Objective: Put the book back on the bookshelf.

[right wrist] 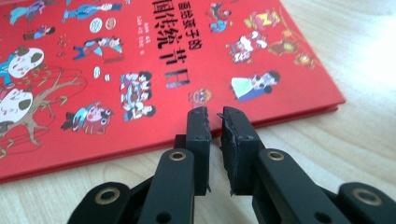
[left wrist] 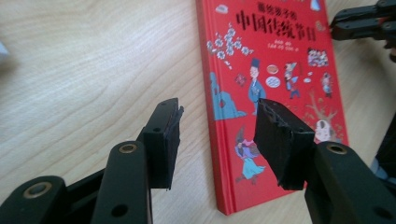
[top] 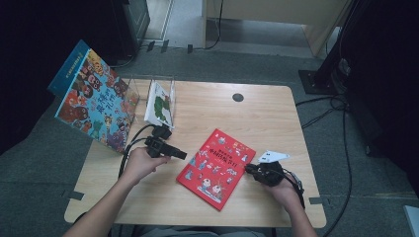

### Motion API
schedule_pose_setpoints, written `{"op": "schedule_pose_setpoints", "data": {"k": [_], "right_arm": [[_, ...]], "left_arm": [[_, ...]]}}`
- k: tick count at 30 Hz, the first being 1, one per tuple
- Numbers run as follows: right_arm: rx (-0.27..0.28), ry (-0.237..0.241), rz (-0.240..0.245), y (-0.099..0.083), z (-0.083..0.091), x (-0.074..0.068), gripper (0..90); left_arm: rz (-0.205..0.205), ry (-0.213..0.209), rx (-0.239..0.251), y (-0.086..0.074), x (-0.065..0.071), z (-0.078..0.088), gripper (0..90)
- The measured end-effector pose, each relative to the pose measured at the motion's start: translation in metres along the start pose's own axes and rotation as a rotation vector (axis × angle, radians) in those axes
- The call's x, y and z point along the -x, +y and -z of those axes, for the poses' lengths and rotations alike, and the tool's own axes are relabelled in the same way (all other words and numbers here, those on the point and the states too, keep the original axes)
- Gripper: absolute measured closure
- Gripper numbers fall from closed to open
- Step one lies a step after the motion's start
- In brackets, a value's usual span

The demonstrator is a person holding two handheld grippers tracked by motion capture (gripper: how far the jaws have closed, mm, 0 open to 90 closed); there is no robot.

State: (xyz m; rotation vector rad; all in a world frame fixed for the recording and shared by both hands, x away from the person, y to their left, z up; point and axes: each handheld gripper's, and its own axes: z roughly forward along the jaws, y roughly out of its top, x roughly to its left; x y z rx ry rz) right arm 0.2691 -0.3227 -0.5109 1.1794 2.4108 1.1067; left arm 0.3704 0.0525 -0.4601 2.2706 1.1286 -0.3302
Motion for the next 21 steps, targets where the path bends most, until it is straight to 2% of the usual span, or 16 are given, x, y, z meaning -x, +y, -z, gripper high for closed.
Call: {"op": "schedule_pose_setpoints", "data": {"k": [7,10,13,21], "right_arm": [[-0.022,0.015,0.019,-0.002,0.000,-0.009,83.6],[-0.018,0.014,0.012,-0.002,-0.001,-0.009,83.5],[-0.009,0.010,0.001,-0.001,-0.003,-0.009,83.5],[0.006,-0.013,0.013,0.008,-0.013,-0.009,85.3]], "left_arm": [[-0.012,-0.016,-0.009,0.000,0.001,-0.013,51.3],[-0.016,-0.021,-0.014,-0.001,0.002,-0.016,52.8],[0.004,-0.041,0.001,-0.004,-0.001,-0.018,54.8],[0.038,-0.037,0.011,-0.015,-0.007,-0.019,59.0]]}}
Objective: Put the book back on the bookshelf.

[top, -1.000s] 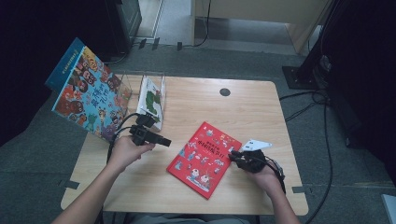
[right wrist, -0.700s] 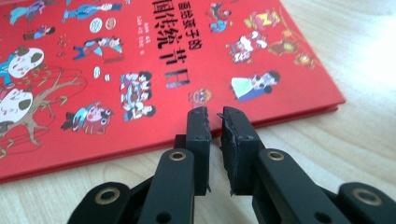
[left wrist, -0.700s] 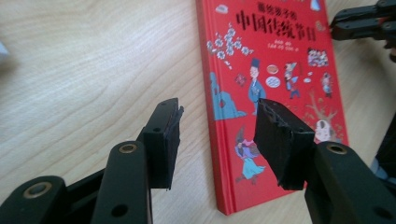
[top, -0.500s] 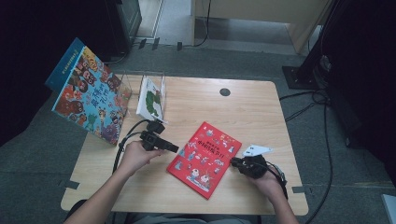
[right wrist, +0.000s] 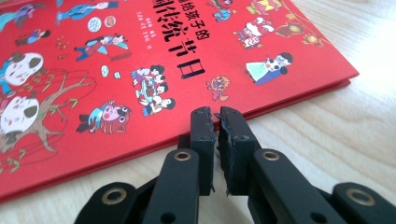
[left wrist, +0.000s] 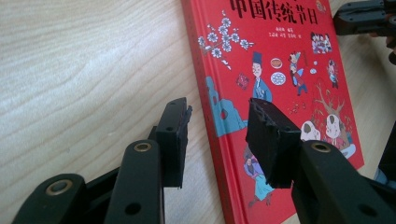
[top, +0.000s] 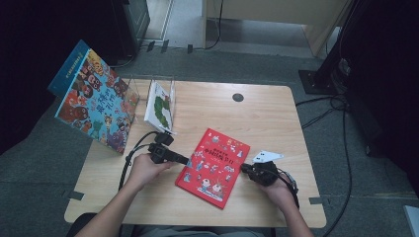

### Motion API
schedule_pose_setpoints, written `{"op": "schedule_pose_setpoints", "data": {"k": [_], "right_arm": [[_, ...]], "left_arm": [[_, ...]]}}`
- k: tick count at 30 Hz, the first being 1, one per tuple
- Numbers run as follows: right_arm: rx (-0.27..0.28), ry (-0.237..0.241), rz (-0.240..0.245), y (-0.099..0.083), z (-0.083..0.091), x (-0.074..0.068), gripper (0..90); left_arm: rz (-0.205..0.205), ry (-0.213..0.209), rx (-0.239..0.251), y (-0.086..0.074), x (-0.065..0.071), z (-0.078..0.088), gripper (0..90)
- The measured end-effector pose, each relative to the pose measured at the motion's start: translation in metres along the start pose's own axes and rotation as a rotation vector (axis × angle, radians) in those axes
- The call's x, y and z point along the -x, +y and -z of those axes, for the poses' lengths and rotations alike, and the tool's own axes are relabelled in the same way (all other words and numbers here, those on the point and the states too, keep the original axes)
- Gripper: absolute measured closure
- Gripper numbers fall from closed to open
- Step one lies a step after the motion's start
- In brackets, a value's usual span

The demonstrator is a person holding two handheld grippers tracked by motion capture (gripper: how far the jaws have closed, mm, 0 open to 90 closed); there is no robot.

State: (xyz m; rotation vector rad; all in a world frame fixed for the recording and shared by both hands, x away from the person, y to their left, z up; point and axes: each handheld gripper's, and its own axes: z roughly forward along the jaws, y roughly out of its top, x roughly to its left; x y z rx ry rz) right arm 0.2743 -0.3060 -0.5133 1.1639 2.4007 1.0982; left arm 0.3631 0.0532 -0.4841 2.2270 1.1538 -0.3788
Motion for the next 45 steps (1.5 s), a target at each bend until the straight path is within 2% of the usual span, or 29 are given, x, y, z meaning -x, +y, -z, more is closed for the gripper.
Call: {"op": "schedule_pose_setpoints", "data": {"k": [8,14,19,22,27,34,36,40,45], "right_arm": [[0.013,-0.008,-0.005,0.012,-0.014,0.000,85.8],[0.021,-0.012,0.004,0.022,-0.026,-0.001,85.9],[0.025,-0.012,0.008,0.027,-0.032,-0.002,86.0],[0.020,-0.011,0.010,0.028,-0.032,-0.002,86.4],[-0.011,0.003,0.017,0.025,-0.027,-0.007,86.4],[-0.034,0.051,0.027,0.018,-0.020,-0.014,88.0],[-0.038,0.051,0.038,0.018,-0.020,-0.016,89.9],[-0.031,0.054,0.032,0.018,-0.021,-0.015,90.0],[-0.025,0.045,0.022,0.019,-0.022,-0.015,90.0]], "left_arm": [[0.033,0.002,0.037,-0.013,-0.004,0.006,62.7],[0.055,-0.003,0.059,-0.021,-0.005,0.008,62.1],[0.058,-0.004,0.057,-0.027,-0.002,0.006,61.7],[0.062,-0.011,0.064,-0.029,-0.001,0.005,61.5],[0.043,-0.002,0.051,-0.029,0.002,0.002,60.5],[0.031,0.006,0.043,-0.028,0.005,-0.002,60.8],[0.034,0.022,0.044,-0.028,0.005,-0.002,63.1],[0.050,0.026,0.049,-0.029,0.004,-0.002,69.5],[0.073,0.057,0.076,-0.030,0.004,-0.002,81.3]]}}
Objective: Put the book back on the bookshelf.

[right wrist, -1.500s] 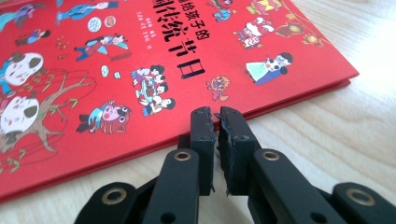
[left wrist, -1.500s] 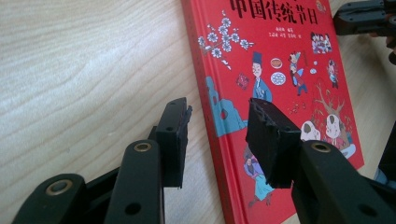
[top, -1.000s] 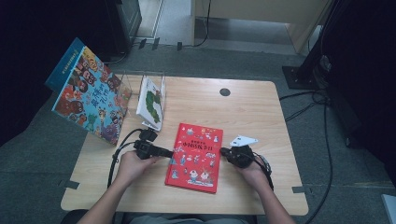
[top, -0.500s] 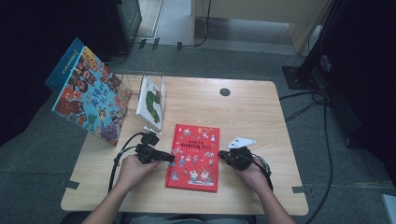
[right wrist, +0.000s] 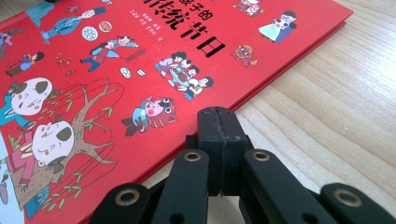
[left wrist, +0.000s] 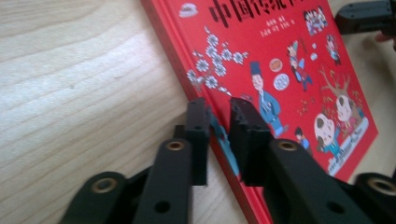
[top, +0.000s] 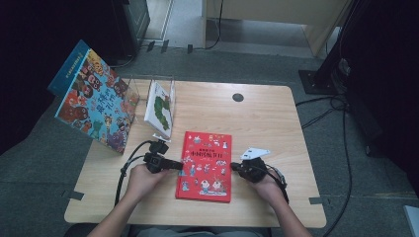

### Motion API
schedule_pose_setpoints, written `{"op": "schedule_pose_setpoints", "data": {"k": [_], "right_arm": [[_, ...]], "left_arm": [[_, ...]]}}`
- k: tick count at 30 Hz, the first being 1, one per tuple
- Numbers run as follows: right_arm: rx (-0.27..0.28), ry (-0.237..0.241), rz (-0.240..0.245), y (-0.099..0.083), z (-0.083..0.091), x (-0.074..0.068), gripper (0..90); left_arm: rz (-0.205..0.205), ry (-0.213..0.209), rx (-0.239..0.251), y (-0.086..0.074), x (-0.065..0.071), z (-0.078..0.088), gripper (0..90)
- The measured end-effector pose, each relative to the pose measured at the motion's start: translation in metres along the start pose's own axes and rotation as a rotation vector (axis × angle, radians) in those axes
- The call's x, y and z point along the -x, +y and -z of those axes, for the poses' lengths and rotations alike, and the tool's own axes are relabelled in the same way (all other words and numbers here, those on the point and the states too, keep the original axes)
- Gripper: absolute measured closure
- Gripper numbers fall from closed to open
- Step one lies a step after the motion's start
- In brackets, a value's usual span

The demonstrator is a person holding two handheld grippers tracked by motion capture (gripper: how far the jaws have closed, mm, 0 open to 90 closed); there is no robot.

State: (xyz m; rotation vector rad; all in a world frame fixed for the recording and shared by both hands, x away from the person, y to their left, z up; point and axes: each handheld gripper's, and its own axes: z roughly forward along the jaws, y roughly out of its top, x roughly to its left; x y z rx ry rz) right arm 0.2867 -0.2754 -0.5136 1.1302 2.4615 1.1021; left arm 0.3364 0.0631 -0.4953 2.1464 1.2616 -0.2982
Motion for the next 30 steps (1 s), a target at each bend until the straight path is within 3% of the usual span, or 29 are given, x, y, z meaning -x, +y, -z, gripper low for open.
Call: {"op": "schedule_pose_setpoints", "data": {"k": [8,21,30], "right_arm": [[0.011,-0.027,-0.013,0.002,-0.003,0.004,90.0],[0.028,-0.055,-0.038,0.006,-0.006,0.014,90.0],[0.030,-0.076,-0.029,0.006,-0.006,0.015,90.0]], "left_arm": [[0.017,-0.011,0.034,0.004,-0.001,-0.002,86.4],[0.002,0.006,0.060,0.012,0.000,-0.006,90.0],[-0.001,-0.016,0.067,0.014,-0.003,-0.007,90.0]]}}
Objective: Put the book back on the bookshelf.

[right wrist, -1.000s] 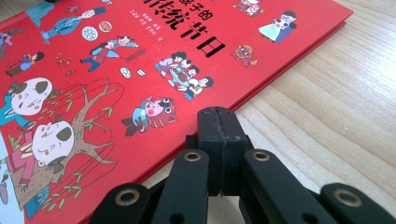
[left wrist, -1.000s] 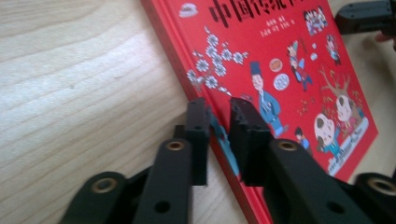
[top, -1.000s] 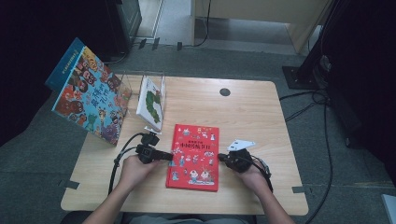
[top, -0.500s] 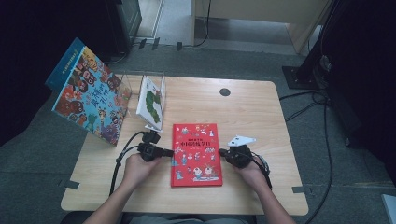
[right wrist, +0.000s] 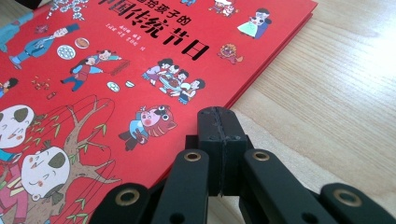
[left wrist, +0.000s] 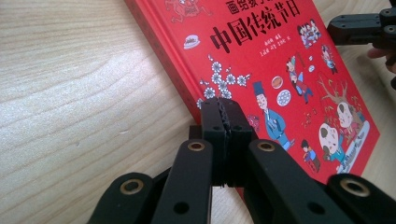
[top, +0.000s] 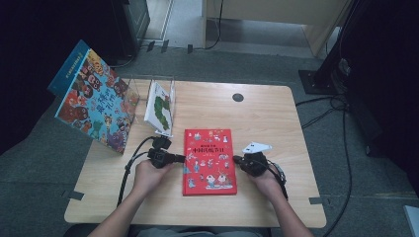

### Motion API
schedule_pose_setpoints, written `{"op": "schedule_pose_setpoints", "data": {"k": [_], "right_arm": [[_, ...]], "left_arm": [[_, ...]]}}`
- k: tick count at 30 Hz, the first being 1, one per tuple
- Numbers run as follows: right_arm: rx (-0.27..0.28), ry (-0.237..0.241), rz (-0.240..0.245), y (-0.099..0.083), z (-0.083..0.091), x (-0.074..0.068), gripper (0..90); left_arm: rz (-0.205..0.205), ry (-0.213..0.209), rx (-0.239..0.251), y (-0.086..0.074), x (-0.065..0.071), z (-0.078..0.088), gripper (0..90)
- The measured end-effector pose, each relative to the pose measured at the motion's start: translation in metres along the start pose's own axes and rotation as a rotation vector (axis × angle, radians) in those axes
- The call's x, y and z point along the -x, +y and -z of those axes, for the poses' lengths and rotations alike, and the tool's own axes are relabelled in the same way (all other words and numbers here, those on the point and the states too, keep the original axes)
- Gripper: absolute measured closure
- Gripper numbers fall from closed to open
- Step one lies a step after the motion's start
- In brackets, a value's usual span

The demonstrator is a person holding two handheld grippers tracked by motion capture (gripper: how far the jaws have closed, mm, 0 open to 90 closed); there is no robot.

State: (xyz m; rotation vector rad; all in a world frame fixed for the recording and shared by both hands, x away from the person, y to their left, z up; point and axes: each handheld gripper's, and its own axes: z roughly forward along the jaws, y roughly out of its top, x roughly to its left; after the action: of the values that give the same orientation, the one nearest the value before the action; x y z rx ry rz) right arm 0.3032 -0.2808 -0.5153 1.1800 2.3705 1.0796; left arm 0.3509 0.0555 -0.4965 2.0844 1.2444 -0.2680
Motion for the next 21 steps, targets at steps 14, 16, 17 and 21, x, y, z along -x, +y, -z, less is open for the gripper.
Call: {"op": "schedule_pose_setpoints", "data": {"k": [14,16,17,21], "right_arm": [[0.035,0.027,-0.007,0.009,0.009,-0.008,82.4],[0.027,0.024,-0.007,0.009,0.007,-0.011,80.7],[0.018,0.030,-0.011,0.009,0.006,-0.011,79.3],[0.001,0.057,-0.083,0.010,0.004,-0.009,72.8]], "left_arm": [[0.027,0.030,0.011,-0.006,-0.007,0.003,88.5],[0.022,0.037,0.005,-0.006,-0.007,0.002,87.9],[0.020,0.040,0.003,-0.006,-0.006,0.001,87.6],[0.011,0.034,-0.016,-0.007,-0.004,-0.001,85.4]]}}
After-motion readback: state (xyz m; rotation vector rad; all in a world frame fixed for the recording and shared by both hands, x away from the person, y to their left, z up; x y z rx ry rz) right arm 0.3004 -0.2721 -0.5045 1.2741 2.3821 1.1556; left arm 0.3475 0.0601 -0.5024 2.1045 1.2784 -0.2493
